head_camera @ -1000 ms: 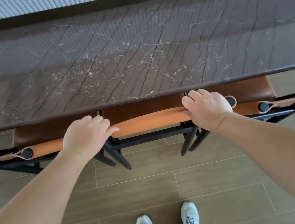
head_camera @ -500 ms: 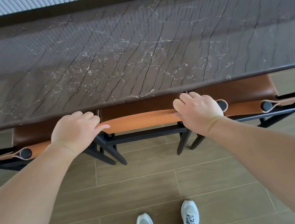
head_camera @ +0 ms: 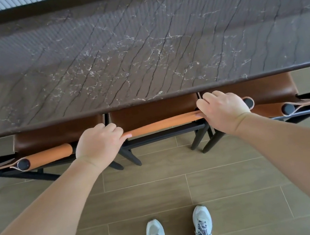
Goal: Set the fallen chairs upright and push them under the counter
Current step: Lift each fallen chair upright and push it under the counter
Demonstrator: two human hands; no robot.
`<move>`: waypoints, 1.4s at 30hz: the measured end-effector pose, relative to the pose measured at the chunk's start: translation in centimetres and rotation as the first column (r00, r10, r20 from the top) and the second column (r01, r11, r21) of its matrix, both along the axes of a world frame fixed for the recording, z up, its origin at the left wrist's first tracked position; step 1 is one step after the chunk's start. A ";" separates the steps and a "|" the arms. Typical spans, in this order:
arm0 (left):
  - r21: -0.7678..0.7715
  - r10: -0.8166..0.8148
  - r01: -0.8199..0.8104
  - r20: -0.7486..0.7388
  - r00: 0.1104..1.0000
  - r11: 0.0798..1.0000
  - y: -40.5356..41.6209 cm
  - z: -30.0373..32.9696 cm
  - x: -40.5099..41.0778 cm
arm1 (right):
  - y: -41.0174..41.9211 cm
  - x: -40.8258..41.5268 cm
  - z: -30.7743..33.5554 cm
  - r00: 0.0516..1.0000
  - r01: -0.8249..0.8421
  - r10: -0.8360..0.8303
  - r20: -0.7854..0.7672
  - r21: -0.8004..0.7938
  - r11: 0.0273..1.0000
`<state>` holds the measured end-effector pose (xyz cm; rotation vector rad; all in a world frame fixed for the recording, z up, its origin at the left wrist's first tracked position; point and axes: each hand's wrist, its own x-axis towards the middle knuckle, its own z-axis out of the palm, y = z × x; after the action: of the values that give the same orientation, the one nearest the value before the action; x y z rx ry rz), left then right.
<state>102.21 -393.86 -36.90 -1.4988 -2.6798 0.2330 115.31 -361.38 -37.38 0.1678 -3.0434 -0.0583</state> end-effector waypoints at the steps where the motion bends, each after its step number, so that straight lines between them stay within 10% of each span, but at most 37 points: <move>1: -0.001 -0.002 0.002 0.000 1.000 1.000 -0.1 0.1 -0.2 | -0.2 -0.1 0.1 1.000 -0.001 0.001 0.005 -0.004 1.000; 24: -0.079 0.071 -0.074 -0.044 0.997 0.994 -0.8 -0.1 -0.7 | -1.6 -0.2 -1.1 0.993 0.090 -0.092 0.073 0.028 0.996; 42: 0.004 0.542 -0.559 0.240 0.805 0.829 -0.9 4.7 16.2 | -6.2 6.1 3.2 0.979 0.019 0.001 0.203 -0.099 0.995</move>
<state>118.39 -394.74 -32.16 -0.7159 -3.2113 -0.0240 121.45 -367.54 -34.19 0.1615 -3.2408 0.1184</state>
